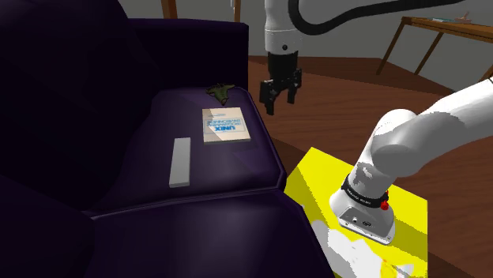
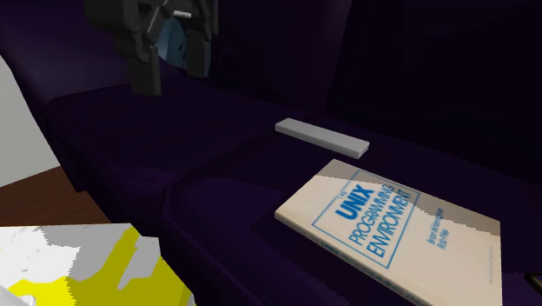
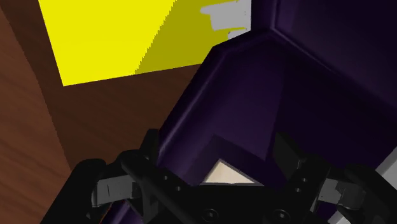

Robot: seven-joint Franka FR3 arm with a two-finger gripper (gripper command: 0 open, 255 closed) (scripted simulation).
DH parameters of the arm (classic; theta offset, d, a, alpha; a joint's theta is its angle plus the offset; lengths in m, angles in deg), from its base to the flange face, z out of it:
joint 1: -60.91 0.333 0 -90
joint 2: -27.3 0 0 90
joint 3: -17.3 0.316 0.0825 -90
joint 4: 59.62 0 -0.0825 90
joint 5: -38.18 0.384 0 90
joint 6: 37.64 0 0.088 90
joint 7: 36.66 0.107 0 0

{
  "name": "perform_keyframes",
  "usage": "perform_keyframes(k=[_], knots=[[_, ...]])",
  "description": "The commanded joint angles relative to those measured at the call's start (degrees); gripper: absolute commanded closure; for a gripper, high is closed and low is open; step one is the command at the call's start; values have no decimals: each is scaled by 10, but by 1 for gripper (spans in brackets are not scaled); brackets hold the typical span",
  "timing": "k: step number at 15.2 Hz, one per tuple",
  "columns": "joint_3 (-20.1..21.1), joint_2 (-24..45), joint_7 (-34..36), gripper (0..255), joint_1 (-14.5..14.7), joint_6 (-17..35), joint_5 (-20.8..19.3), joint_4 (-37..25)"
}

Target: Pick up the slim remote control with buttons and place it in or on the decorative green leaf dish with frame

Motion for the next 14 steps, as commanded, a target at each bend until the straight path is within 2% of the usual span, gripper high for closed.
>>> perform_keyframes(k=[1, 8, 14], knots=[[21, 31, 33, 0, 0, 34, 12, -5], [94, 151, 150, 0, -5, 139, 26, -47], [147, 276, 262, 0, -13, 215, -9, -114]])
